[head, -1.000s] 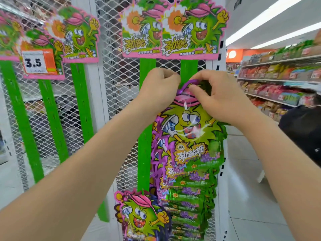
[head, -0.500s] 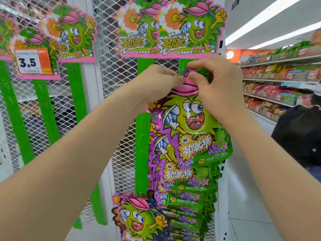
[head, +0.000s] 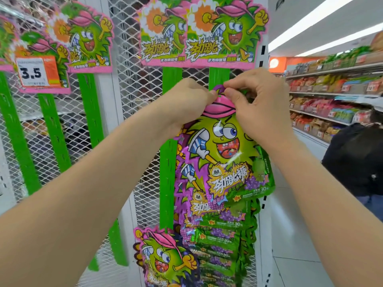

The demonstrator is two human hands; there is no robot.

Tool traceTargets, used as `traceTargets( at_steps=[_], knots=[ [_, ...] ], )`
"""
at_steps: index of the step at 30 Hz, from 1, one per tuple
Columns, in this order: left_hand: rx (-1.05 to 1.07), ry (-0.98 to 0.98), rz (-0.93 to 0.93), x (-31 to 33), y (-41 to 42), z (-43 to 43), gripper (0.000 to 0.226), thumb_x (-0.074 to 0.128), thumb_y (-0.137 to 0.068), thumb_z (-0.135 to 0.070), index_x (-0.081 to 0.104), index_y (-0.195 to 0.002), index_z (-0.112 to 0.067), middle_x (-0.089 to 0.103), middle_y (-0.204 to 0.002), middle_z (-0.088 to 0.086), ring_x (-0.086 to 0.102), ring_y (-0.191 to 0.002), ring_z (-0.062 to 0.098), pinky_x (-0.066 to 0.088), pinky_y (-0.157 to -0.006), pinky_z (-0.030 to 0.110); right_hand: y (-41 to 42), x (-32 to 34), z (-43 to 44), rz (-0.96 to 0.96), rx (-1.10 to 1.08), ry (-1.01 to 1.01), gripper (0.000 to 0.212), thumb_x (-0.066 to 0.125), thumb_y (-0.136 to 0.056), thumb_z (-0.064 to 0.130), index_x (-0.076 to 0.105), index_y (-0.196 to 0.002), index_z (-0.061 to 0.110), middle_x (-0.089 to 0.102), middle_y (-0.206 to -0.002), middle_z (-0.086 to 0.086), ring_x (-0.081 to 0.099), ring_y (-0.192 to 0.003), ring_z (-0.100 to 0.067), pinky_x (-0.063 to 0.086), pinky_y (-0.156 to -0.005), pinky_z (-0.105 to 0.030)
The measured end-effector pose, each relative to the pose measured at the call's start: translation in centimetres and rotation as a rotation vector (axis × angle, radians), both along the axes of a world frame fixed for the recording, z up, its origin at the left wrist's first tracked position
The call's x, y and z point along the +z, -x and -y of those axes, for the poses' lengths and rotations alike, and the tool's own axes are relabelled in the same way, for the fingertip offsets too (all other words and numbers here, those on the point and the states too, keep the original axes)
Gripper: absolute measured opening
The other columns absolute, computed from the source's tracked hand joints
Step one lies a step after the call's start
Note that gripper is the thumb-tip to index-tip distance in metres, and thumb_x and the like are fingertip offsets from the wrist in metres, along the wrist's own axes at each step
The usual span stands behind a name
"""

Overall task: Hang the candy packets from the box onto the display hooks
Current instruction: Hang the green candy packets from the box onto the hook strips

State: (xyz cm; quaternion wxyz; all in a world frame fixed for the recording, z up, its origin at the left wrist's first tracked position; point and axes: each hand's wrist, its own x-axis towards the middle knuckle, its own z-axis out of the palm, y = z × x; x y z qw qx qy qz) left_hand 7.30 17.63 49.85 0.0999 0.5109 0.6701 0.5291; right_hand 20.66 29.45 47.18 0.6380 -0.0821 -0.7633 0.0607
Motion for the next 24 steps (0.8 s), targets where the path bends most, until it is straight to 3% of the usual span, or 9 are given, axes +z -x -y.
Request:
traceTargets(
  at_steps=[2, 5, 8, 9, 11, 14, 18, 21, 24],
  knots=[
    [0.005, 0.017, -0.019, 0.0, 0.1, 0.0, 0.047, 0.068, -0.084, -0.041, 0.075, -0.098, 0.004, 0.073, -0.092, 0.019, 0.071, -0.093, 0.036, 0.052, -0.104, 0.066, -0.2, -0.6, 0.1, 0.007, 0.002, -0.016, 0.015, 0.078, -0.09, 0.016, 0.082, -0.105, 0.016, 0.073, -0.104, -0.001, 0.067, -0.091, -0.008, 0.052, -0.082, -0.019],
    [0.032, 0.039, -0.077, -0.3, 0.4, -0.2, 0.046, 0.07, -0.091, -0.037, 0.074, -0.115, 0.002, 0.074, -0.105, 0.016, 0.067, -0.098, 0.031, 0.054, -0.104, 0.053, -0.6, -1.6, 0.2, 0.0, -0.02, -0.05, 0.015, 0.078, -0.09, 0.016, 0.083, -0.105, 0.015, 0.072, -0.102, -0.002, 0.065, -0.09, -0.008, 0.047, -0.079, -0.013],
    [0.099, -0.053, -0.316, -1.4, 0.4, -0.5, 0.026, 0.07, -0.1, -0.023, 0.072, -0.109, 0.001, 0.071, -0.093, 0.006, 0.062, -0.081, 0.023, 0.053, -0.082, 0.036, -1.0, -2.9, 0.3, 0.021, -0.065, -0.083, 0.016, 0.08, -0.09, 0.015, 0.082, -0.105, 0.012, 0.071, -0.101, -0.005, 0.066, -0.09, -0.012, 0.045, -0.078, -0.009],
    [0.137, -0.111, -0.394, -1.8, 0.3, -0.4, 0.018, 0.07, -0.1, -0.018, 0.073, -0.111, -0.004, 0.074, -0.098, 0.003, 0.065, -0.084, 0.022, 0.055, -0.083, 0.037, -1.2, -3.5, 0.4, 0.023, -0.097, -0.101, 0.017, 0.08, -0.09, 0.014, 0.082, -0.107, 0.01, 0.07, -0.103, -0.008, 0.066, -0.092, -0.016, 0.045, -0.082, -0.011],
    [0.201, -0.226, -0.508, -3.2, 0.0, 0.1, 0.028, 0.069, -0.099, -0.014, 0.066, -0.126, -0.013, 0.072, -0.113, -0.001, 0.065, -0.099, 0.015, 0.055, -0.096, 0.036, -1.5, -4.6, 0.9, -0.01, -0.16, -0.155, 0.017, 0.079, -0.091, 0.009, 0.08, -0.107, 0.007, 0.066, -0.108, -0.012, 0.064, -0.096, -0.023, 0.05, -0.088, -0.023],
    [0.243, -0.447, -0.673, -6.0, -0.5, 1.6, 0.042, 0.067, -0.095, -0.006, 0.06, -0.136, -0.011, 0.065, -0.129, 0.001, 0.059, -0.12, 0.016, 0.042, -0.105, 0.021, -2.1, -7.2, 3.3, -0.009, -0.108, -0.196, 0.011, 0.072, -0.091, 0.001, 0.079, -0.099, 0.007, 0.066, -0.098, -0.011, 0.064, -0.088, -0.026, 0.053, -0.078, -0.04],
    [0.215, -0.502, -0.812, -11.2, -0.7, 4.9, 0.024, 0.061, -0.089, 0.004, 0.069, -0.107, -0.008, 0.066, -0.108, 0.004, 0.06, -0.105, 0.023, 0.046, -0.091, 0.029, -2.3, -12.9, 7.5, 0.374, 0.216, -0.05, 0.015, 0.072, -0.085, 0.001, 0.079, -0.091, 0.013, 0.067, -0.084, -0.001, 0.06, -0.072, -0.014, 0.051, -0.069, -0.031],
    [0.099, -0.261, -0.828, -17.7, -0.3, 8.0, 0.018, 0.059, -0.079, 0.002, 0.063, -0.091, -0.012, 0.066, -0.088, 0.001, 0.06, -0.086, 0.027, 0.048, -0.078, 0.042, -1.5, -18.9, 10.0, 0.868, 0.298, 0.099, 0.023, 0.065, -0.088, 0.009, 0.082, -0.099, 0.022, 0.075, -0.088, 0.001, 0.063, -0.077, -0.011, 0.047, -0.072, -0.027],
    [0.002, 0.05, -0.761, -25.3, 0.3, 11.2, 0.015, 0.053, -0.078, -0.017, 0.06, -0.089, -0.024, 0.065, -0.079, -0.009, 0.063, -0.075, 0.022, 0.051, -0.064, 0.039, -0.3, -25.6, 12.1, 1.22, 0.304, 0.228, 0.03, 0.055, -0.092, 0.012, 0.078, -0.104, 0.026, 0.078, -0.101, 0.003, 0.067, -0.097, -0.017, 0.052, -0.081, -0.028]
  ],
)
